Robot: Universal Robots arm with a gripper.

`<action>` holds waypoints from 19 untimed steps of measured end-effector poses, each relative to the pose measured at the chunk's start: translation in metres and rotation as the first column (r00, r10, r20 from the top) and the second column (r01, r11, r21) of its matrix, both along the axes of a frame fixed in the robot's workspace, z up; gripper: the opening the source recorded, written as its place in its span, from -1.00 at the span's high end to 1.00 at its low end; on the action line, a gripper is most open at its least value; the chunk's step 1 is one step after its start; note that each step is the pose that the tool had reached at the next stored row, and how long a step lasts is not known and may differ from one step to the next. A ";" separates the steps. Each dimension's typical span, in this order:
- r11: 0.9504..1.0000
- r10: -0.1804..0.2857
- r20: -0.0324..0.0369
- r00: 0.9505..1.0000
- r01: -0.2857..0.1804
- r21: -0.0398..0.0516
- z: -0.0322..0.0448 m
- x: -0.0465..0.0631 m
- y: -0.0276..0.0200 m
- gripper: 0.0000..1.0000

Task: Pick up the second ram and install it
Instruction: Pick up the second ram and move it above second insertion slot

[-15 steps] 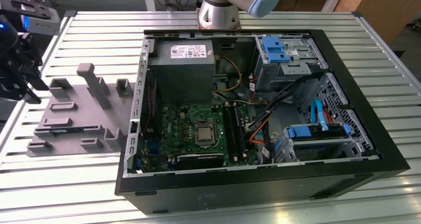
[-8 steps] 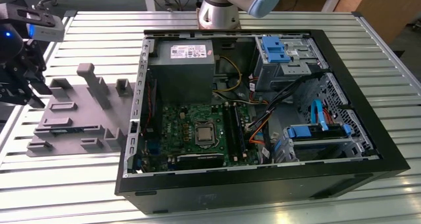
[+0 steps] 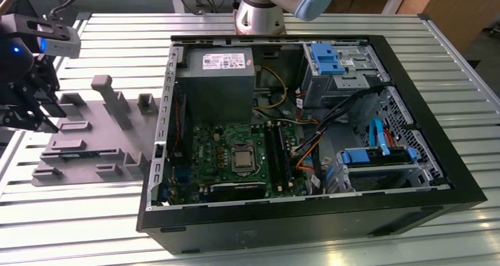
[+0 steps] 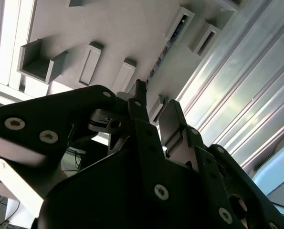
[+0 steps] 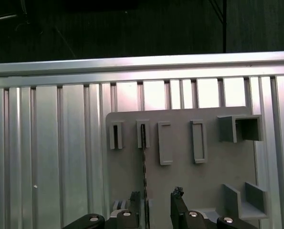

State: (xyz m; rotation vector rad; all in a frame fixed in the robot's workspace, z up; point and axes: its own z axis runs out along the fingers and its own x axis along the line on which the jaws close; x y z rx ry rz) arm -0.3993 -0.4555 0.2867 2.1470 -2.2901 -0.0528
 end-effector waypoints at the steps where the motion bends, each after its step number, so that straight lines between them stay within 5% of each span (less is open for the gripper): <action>1: 1.000 0.000 0.001 1.000 0.000 0.000 -0.0012 0.000 -0.0003 0.23; 4: 1.000 0.000 0.006 1.000 0.000 0.000 -0.0035 0.000 -0.0009 0.23; 19: 0.999 0.035 0.006 0.999 -0.035 0.000 -0.0239 -0.004 -0.0051 0.23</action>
